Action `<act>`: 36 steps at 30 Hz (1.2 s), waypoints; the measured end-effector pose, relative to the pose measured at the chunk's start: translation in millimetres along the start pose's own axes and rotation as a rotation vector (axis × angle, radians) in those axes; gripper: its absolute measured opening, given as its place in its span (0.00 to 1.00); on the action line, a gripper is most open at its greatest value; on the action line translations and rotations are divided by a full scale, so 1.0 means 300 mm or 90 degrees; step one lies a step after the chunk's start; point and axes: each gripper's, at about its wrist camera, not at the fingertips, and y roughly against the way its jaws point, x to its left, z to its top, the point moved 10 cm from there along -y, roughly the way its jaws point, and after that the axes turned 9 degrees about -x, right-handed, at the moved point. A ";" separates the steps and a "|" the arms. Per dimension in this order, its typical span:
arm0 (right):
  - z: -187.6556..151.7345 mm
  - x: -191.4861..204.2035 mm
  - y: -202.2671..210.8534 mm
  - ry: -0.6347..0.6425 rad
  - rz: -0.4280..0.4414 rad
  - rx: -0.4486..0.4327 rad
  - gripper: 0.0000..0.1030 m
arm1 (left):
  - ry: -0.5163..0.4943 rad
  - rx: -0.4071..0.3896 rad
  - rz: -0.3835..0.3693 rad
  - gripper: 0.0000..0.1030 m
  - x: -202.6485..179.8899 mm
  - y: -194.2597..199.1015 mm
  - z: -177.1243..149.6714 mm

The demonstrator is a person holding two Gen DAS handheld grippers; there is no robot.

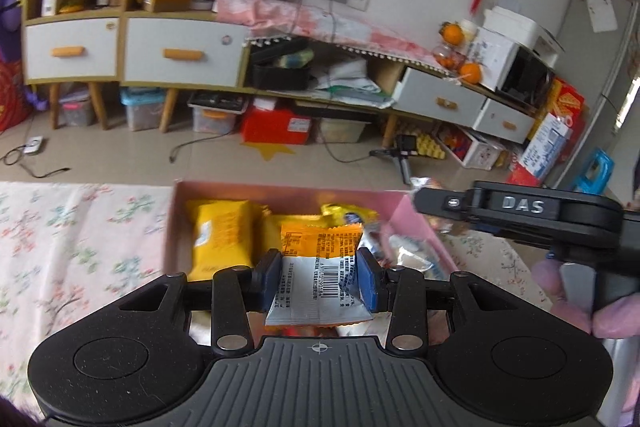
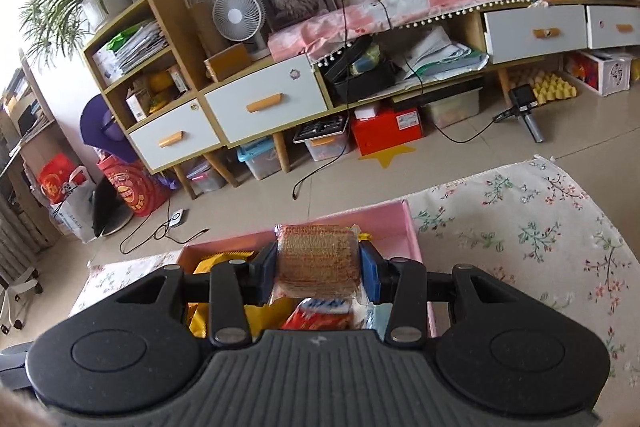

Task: Organize snacks

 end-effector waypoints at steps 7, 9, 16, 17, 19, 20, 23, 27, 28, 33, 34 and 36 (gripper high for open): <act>0.004 -0.036 -0.076 -0.009 -0.009 0.038 0.38 | -0.038 0.020 -0.014 0.36 -0.054 -0.081 0.013; -0.008 -0.041 -0.092 -0.009 -0.013 0.047 0.38 | -0.033 0.022 -0.026 0.37 -0.065 -0.094 0.013; -0.025 -0.048 -0.083 -0.015 -0.015 0.060 0.55 | -0.066 0.021 -0.012 0.59 -0.088 -0.093 0.001; -0.019 -0.050 -0.075 -0.014 -0.016 0.057 0.59 | -0.066 0.015 -0.009 0.67 -0.085 -0.082 0.002; -0.005 -0.054 -0.062 -0.012 -0.021 0.050 0.64 | -0.066 0.010 -0.002 0.71 -0.079 -0.064 0.001; 0.001 -0.055 -0.053 -0.012 -0.020 0.047 0.66 | -0.065 0.011 0.005 0.73 -0.075 -0.054 0.000; 0.010 -0.051 -0.022 -0.009 -0.019 0.043 0.71 | -0.066 0.012 0.021 0.77 -0.068 -0.016 -0.004; 0.005 -0.034 0.030 0.025 -0.026 0.037 0.77 | -0.084 0.013 0.062 0.84 -0.064 0.065 -0.017; 0.000 -0.029 0.046 0.038 -0.027 0.039 0.79 | -0.093 0.017 0.075 0.84 -0.065 0.086 -0.023; -0.023 -0.021 0.142 0.085 -0.041 0.037 0.91 | -0.110 0.022 0.129 0.93 -0.059 0.222 -0.051; -0.034 -0.018 0.163 0.087 -0.042 0.041 0.93 | -0.110 0.025 0.138 0.93 -0.058 0.247 -0.058; -0.058 -0.011 0.201 0.092 -0.044 0.048 0.95 | -0.103 0.031 0.156 0.95 -0.053 0.299 -0.078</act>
